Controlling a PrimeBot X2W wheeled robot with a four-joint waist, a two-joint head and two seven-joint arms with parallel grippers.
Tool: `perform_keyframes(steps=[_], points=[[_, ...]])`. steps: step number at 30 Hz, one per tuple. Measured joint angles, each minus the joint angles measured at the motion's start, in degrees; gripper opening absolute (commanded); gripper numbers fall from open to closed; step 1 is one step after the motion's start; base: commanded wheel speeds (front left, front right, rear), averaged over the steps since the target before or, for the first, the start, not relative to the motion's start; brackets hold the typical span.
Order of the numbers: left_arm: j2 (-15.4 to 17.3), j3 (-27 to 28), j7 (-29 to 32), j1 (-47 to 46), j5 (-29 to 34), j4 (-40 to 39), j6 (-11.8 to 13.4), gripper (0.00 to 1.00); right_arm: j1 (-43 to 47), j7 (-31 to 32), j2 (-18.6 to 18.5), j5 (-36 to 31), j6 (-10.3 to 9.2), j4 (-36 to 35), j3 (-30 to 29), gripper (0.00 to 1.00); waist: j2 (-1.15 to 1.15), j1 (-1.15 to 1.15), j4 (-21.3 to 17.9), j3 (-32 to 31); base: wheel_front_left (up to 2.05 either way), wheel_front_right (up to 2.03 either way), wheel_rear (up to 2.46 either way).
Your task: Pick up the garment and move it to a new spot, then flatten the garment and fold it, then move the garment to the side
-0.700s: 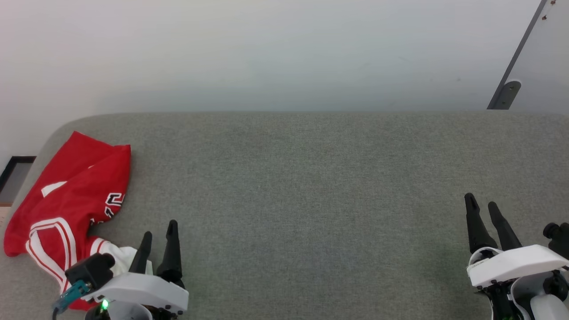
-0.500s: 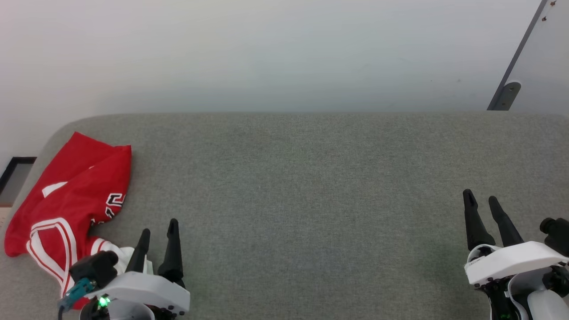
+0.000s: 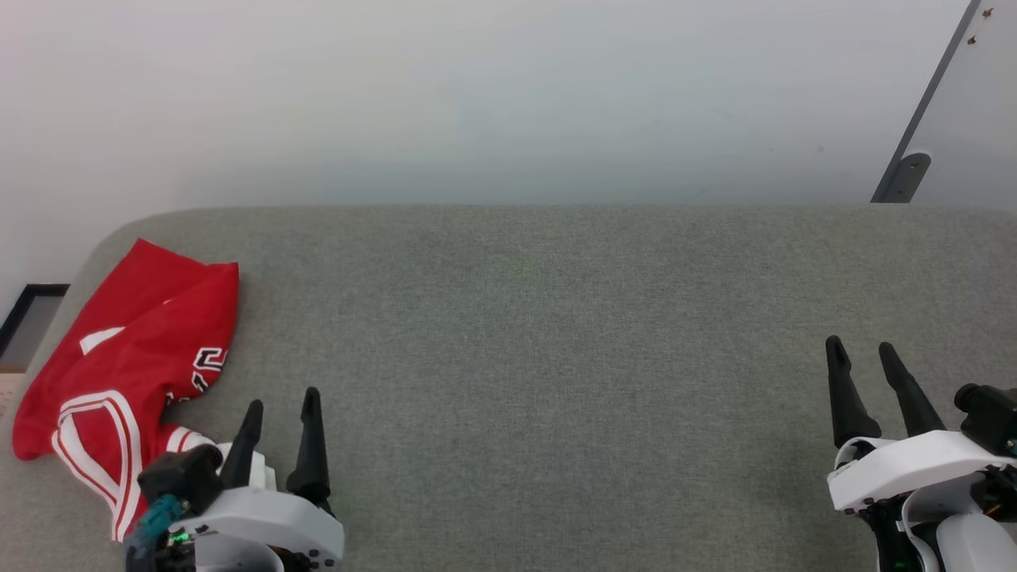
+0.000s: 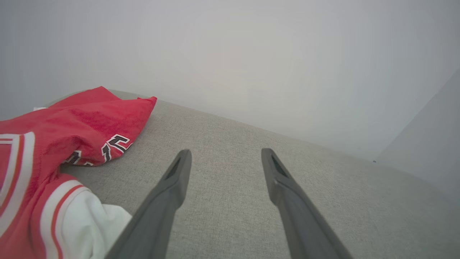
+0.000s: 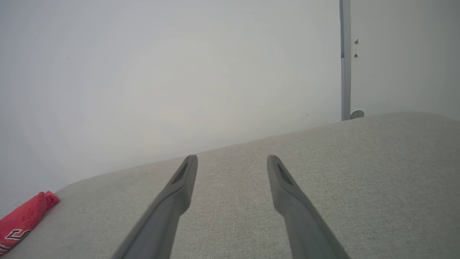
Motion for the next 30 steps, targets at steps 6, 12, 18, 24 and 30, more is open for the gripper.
perform_keyframes(steps=[6, 12, 18, 24, 30], points=[[0.13, -0.10, -0.73, 0.04, 2.98, 0.45, 0.16, 1.00, -0.16, -0.81, 0.08, -2.89, 0.00, 0.41, -1.03, 1.00, 0.00, 0.00, 0.13, -0.32, 0.00, 0.00, 0.00], [0.26, -0.07, -1.54, 0.20, 5.89, 0.76, 0.16, 1.00, -0.16, -1.60, 0.05, -5.52, 0.00, 0.60, -1.55, 1.00, 0.00, 0.00, 0.13, -0.62, 0.00, 0.00, 0.00], [0.25, -0.09, -2.33, 0.30, 8.81, 1.18, 0.16, 1.00, -0.15, -2.35, -0.14, -8.25, 0.00, 0.65, -2.12, 1.00, 0.00, 0.00, 0.14, -1.00, 0.00, 0.00, 0.00], [-0.22, 0.49, -3.05, 0.76, 10.61, 1.37, -0.15, 1.00, -0.11, -3.05, -0.34, -10.12, 0.00, 0.90, -2.78, 1.00, 0.00, 0.00, 0.31, -1.45, 0.00, 0.00, 0.00], [-0.22, 1.09, -3.74, 0.92, 13.39, 1.64, -0.60, 1.00, 0.37, -3.79, -0.49, -12.23, 0.00, 0.86, -3.08, 1.00, 0.00, 0.00, 0.50, -1.80, 0.00, 0.00, 0.00]])
